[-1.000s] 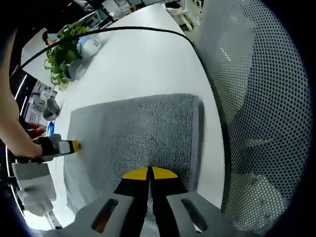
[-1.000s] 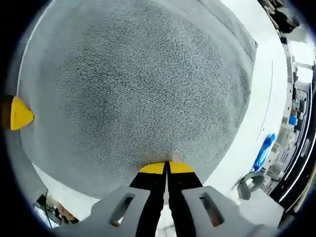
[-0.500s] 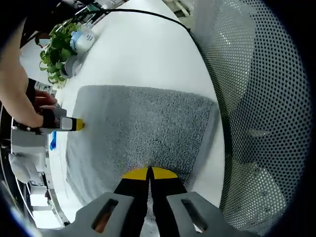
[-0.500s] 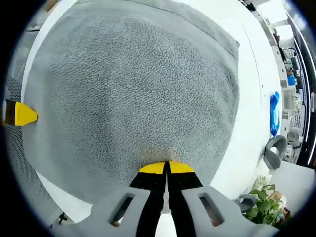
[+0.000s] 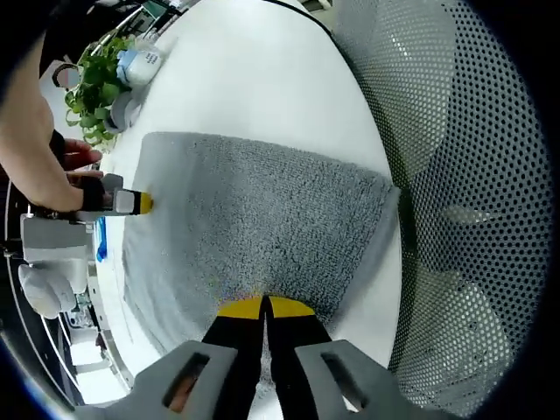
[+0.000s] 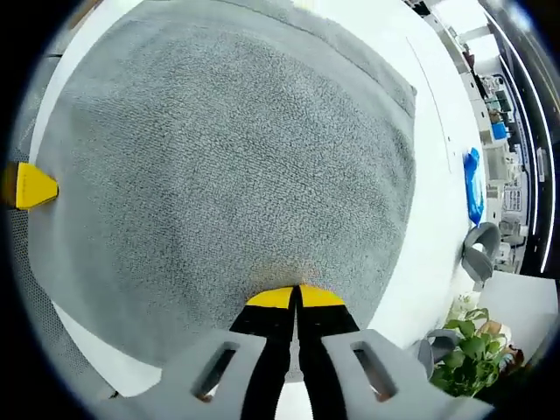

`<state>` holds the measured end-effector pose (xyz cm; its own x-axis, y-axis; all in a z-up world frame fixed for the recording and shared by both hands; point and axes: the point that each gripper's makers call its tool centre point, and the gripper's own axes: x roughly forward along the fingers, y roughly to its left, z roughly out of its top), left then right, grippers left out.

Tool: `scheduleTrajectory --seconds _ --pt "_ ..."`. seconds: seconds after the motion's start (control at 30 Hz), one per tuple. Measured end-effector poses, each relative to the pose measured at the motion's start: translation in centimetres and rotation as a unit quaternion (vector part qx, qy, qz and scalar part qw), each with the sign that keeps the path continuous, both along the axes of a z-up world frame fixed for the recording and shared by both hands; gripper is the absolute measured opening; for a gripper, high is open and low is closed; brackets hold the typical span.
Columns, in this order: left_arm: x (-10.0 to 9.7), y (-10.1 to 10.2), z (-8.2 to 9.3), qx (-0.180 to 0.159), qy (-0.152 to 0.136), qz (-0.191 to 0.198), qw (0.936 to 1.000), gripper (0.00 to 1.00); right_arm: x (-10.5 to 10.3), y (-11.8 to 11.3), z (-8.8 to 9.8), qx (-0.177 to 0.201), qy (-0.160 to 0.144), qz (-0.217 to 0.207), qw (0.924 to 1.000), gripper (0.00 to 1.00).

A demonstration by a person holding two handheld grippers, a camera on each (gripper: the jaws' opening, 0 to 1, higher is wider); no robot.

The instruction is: Fold the towel on the table until its edges align and the towel forms a compact rectangular stack.

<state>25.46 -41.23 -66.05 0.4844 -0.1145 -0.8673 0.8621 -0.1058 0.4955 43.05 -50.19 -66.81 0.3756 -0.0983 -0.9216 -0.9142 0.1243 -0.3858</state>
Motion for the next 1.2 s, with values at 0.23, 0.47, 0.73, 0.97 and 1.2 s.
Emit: scheduleTrajectory --seconds 0.23,0.47,0.73,0.97,1.2 --pt "0.0 0.5 0.0 0.016 -0.004 0.011 0.9998 0.01 -0.3 -0.3 0.0 -0.018 -0.015 0.046 0.9987 0.0" --pt "0.1 1.0 0.0 0.008 0.007 0.034 0.9994 0.01 -1.2 -1.1 0.0 -0.005 -0.026 0.026 0.9993 0.0" --pt "-0.1 1.5 -0.1 0.047 -0.019 0.002 0.9987 0.01 -2.2 -1.6 0.1 -0.02 -0.04 0.025 0.9987 0.0" --pt "0.0 1.9 -0.1 0.042 -0.01 0.025 0.9987 0.01 -2.6 -1.9 0.1 -0.008 -0.023 -0.004 0.9997 0.0" --pt "0.2 2.5 0.0 0.056 -0.017 0.036 0.9976 0.01 -3.4 -2.2 0.1 -0.013 -0.015 -0.01 0.9998 0.0"
